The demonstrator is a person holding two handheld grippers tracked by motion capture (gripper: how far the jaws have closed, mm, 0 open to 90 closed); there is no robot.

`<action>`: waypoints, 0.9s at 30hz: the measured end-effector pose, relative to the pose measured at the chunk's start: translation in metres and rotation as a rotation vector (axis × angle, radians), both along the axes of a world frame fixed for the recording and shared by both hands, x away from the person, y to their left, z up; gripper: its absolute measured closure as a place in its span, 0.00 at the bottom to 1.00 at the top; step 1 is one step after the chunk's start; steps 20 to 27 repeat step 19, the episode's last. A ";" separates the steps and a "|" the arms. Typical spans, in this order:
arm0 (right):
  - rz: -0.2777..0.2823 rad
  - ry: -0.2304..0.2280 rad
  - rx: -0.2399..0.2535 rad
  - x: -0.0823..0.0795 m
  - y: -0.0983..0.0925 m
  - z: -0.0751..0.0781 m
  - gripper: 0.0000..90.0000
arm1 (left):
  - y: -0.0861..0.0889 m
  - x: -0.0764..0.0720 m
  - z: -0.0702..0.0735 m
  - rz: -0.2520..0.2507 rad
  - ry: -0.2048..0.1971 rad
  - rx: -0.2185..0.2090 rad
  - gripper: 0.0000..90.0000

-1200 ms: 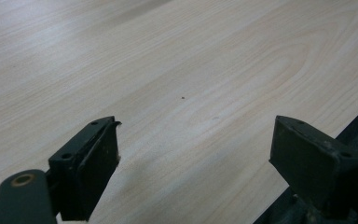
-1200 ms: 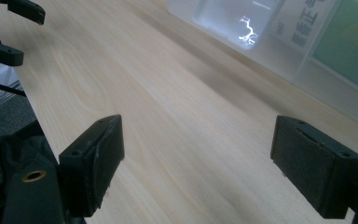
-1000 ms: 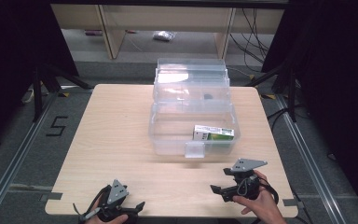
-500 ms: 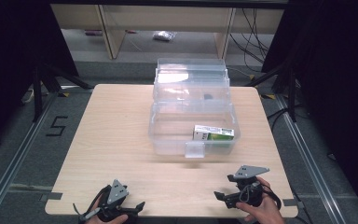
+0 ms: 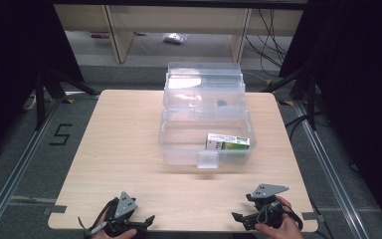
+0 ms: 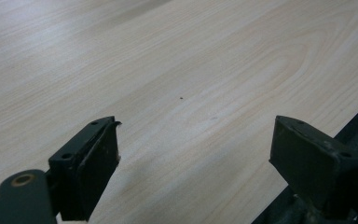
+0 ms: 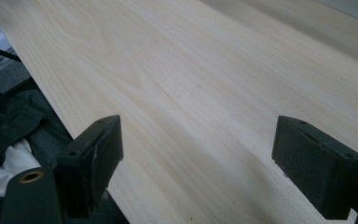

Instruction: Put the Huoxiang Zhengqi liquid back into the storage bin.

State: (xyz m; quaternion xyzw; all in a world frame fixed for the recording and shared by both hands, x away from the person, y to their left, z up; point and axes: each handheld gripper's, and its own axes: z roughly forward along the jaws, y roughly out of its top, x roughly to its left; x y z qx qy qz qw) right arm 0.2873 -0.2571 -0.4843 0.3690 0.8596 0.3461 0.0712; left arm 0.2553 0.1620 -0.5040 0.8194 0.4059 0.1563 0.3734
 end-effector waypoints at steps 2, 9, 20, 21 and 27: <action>-0.014 -0.001 0.009 -0.002 0.001 -0.002 0.19 | 0.000 0.000 0.000 -0.001 0.000 0.001 0.16; 0.011 -0.007 -0.050 -0.003 0.003 -0.004 0.19 | 0.002 0.000 0.001 -0.021 0.018 0.023 0.16; 0.027 0.007 -0.065 -0.003 0.005 -0.005 0.19 | 0.001 0.001 0.000 -0.014 0.013 0.027 0.16; 0.027 0.007 -0.065 -0.003 0.005 -0.005 0.19 | 0.001 0.001 0.000 -0.014 0.013 0.027 0.16; 0.027 0.007 -0.065 -0.003 0.005 -0.005 0.19 | 0.001 0.001 0.000 -0.014 0.013 0.027 0.16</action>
